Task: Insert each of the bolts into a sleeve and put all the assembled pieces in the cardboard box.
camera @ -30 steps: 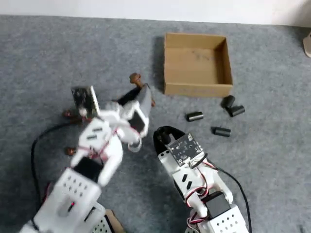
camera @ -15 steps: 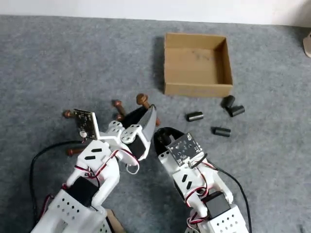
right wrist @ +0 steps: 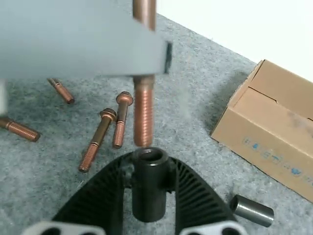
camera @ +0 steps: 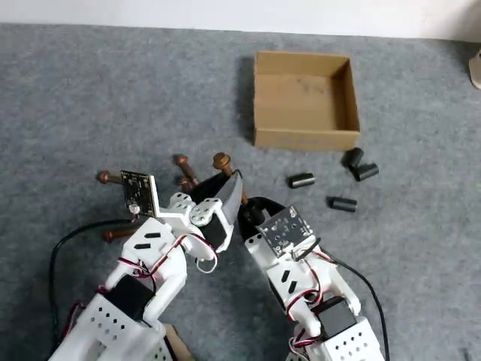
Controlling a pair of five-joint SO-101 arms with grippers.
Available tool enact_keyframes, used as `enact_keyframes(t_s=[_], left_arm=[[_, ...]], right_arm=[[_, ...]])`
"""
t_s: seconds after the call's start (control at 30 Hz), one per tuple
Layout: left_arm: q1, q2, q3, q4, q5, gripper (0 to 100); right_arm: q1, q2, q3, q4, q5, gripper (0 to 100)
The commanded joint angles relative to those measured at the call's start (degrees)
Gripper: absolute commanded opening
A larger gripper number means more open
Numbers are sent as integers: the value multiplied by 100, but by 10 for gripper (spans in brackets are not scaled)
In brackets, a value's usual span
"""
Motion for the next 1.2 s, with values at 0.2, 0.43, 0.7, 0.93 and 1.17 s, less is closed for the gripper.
enact_keyframes(t_s=[0.2,0.43,0.7,0.93,1.17], left_arm=[[321,-119,84,-9,-44,5],[330,-119,163,-185,-62,5],[470,-110,259,-176,-193,5],[593,-110,286,-211,-677,58],[585,-110,303,-185,-659,307]], right_arm=[[-101,-145,646,-163,-9,5],[-101,-145,646,-171,-9,5],[-48,-145,602,-312,-9,5],[101,-145,602,-321,-9,5],[101,-145,602,-321,-9,5]])
